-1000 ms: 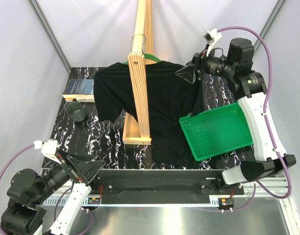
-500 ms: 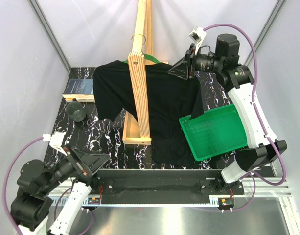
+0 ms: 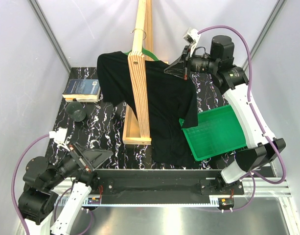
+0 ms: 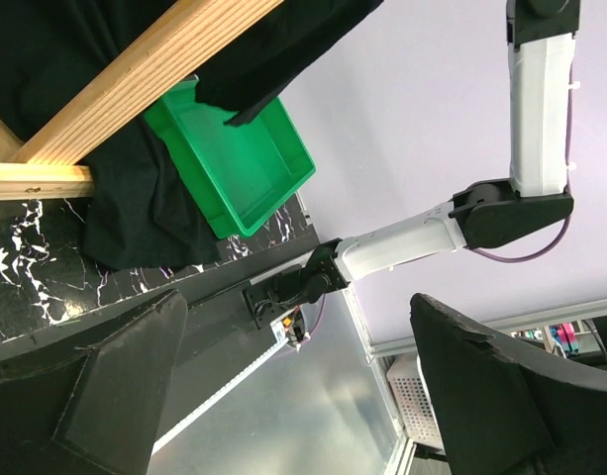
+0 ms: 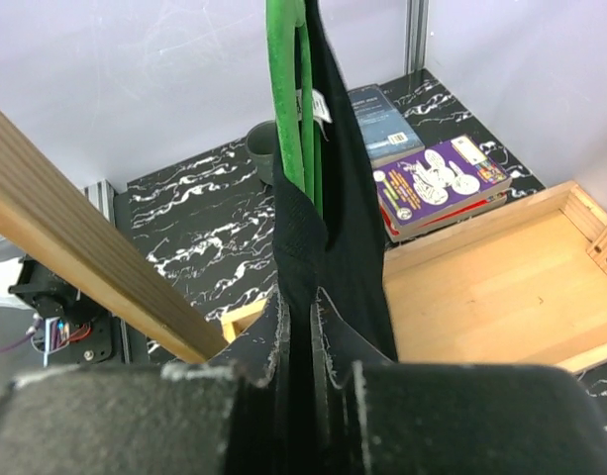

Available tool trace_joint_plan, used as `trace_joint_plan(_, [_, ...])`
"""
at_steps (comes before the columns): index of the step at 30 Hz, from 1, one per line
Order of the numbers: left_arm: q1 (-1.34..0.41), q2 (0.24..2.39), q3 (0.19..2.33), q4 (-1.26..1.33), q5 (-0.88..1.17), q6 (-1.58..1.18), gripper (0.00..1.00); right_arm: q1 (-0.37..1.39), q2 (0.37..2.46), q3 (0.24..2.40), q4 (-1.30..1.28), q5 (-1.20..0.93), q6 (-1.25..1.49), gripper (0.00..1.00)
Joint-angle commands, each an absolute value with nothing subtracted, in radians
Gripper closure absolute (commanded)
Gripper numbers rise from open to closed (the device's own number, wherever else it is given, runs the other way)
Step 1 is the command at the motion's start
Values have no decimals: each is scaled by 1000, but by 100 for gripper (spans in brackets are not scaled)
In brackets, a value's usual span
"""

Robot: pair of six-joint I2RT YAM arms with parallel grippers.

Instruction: Remove the t-shirt from the hanger

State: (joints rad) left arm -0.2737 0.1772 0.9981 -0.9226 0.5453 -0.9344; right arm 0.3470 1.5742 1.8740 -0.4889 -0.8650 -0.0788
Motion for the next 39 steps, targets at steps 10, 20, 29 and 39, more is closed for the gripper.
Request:
trace_joint_plan(10, [-276, 199, 1014, -867, 469, -962, 1, 354, 1545, 1776, -13, -701, 277, 100])
trace_joint_plan(20, [-276, 206, 1019, -868, 449, -968, 1, 354, 1605, 1896, 87, -401, 535, 100])
trace_joint_plan(29, [-276, 213, 1034, -870, 454, -965, 1, 305, 1612, 1923, 18, -178, 709, 100])
trace_joint_plan(39, [-276, 212, 1039, -871, 454, -957, 1, 245, 1701, 2259, -132, -95, 718, 100])
